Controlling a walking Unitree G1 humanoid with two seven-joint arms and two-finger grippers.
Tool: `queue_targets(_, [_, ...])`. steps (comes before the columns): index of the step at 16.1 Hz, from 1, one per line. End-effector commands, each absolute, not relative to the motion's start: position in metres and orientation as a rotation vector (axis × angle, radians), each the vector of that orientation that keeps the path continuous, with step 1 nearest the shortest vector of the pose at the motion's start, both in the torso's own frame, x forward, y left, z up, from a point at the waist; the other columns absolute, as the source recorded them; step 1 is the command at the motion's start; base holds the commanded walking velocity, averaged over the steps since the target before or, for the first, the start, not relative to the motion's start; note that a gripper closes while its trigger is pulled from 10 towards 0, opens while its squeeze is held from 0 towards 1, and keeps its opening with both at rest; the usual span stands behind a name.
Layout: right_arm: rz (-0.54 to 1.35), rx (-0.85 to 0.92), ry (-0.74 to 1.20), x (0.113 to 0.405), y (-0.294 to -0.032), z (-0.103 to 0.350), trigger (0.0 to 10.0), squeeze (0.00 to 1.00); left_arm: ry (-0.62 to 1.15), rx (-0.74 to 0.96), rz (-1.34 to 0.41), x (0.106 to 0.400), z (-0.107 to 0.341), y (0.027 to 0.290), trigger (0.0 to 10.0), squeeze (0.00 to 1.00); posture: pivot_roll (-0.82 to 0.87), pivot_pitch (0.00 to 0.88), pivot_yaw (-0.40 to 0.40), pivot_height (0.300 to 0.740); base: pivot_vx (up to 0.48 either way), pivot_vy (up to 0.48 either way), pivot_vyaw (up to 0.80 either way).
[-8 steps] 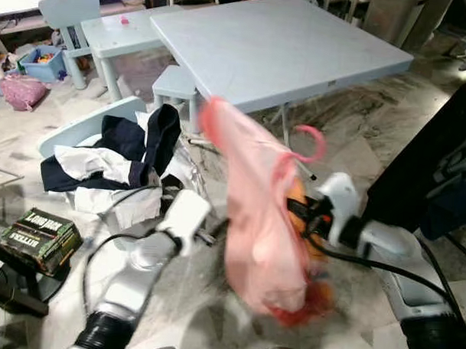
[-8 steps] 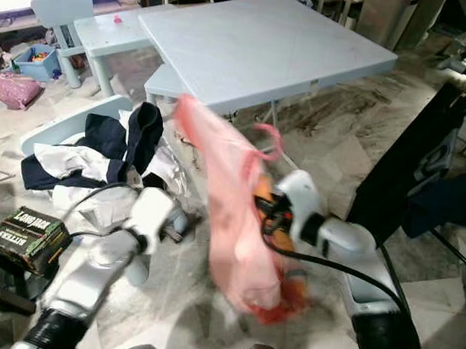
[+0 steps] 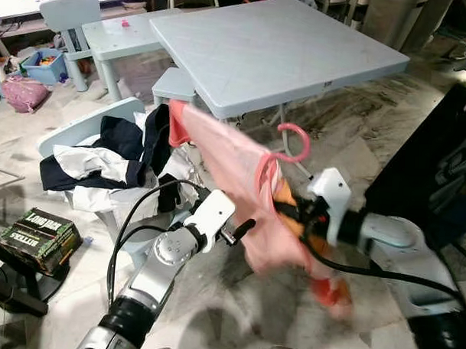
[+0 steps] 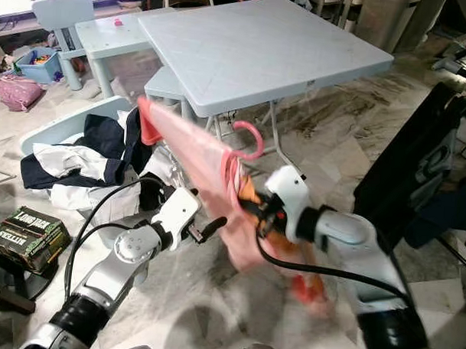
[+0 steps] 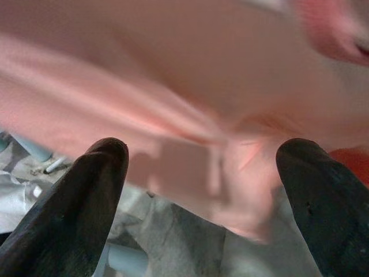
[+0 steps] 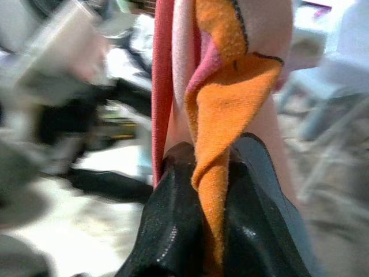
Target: Hang hanger
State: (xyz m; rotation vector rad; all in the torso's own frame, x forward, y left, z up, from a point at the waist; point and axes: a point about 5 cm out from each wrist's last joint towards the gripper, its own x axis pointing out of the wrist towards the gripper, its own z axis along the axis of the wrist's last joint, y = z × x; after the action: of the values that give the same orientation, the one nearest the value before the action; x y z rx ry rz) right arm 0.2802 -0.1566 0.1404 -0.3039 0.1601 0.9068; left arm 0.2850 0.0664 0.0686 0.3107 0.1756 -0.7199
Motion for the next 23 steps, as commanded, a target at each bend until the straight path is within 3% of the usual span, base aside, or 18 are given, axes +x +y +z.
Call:
queue_targets(1, [0.833, -0.494, 0.103, 0.289, -0.161, 0.143, 10.0, 0.0, 0.162, 0.325, -0.721, 0.287, 0.071, 0.066, 10.0, 0.0, -0.11, 0.0, -0.001, 0.74, 0.0, 0.0, 0.0])
queue_targets(2, [0.763, -0.632, 0.141, 0.294, -0.172, 0.132, 10.0, 0.0, 0.155, 0.328, -0.724, 0.285, 0.07, 0.065, 10.0, 0.0, -0.11, 0.0, -0.002, 0.74, 0.0, 0.0, 0.0])
queue_targets(5, [0.586, -0.424, 0.179, 0.296, -0.187, 0.13, 10.0, 0.0, 0.117, 0.315, -0.599, 0.285, 0.073, 0.08, 10.0, 0.0, -0.1, 0.0, -0.005, 0.74, 0.0, 0.0, 0.0])
queue_targets(6, [0.491, -0.291, 0.167, 0.29, -0.189, 0.12, 10.0, 0.0, 0.111, 0.252, -0.462, 0.284, 0.076, 0.102, 10.0, 0.0, -0.1, 0.0, -0.005, 0.74, 0.0, 0.0, 0.0])
queue_targets(10, [0.22, -0.122, 0.127, 0.29, -0.193, 0.115, 10.0, 0.0, 0.122, 0.174, -0.268, 0.289, 0.079, 0.131, 10.0, 0.0, -0.09, 0.0, 0.001, 0.74, 0.0, 0.0, 0.0])
queue_targets(12, [0.277, -0.074, 0.13, 0.283, -0.182, 0.112, 10.0, 0.0, 0.085, 0.132, -0.222, 0.291, 0.087, 0.137, 10.0, 0.0, -0.08, 0.0, 0.003, 0.74, 0.0, 0.0, 0.0])
queue_targets(14, [0.421, -0.044, 0.158, 0.278, -0.167, 0.111, 10.0, 0.0, 0.081, 0.077, -0.382, 0.287, 0.089, 0.115, 10.0, 0.0, -0.08, 0.0, 0.004, 0.74, 0.0, 0.0, 0.0])
queue_targets(17, [0.457, -0.046, 0.127, 0.288, -0.162, 0.121, 10.0, 0.0, 0.069, 0.062, -0.535, 0.286, 0.094, 0.086, 10.0, 0.0, -0.08, 0.0, 0.004, 0.74, 0.0, 0.0, 0.0])
queue_targets(19, [0.557, 0.004, 0.119, 0.289, -0.152, 0.133, 10.0, 0.0, 0.045, 0.121, -0.666, 0.287, 0.099, 0.063, 10.0, 0.0, -0.08, 0.0, 0.004, 0.74, 0.0, 0.0, 0.0])
queue_targets(23, [0.846, 0.098, 0.117, 0.276, -0.136, 0.169, 10.0, 0.0, 0.032, 0.157, -0.7, 0.29, 0.099, 0.051, 10.0, 0.0, -0.1, 0.0, 0.008, 0.74, 0.0, 0.0, 0.0])
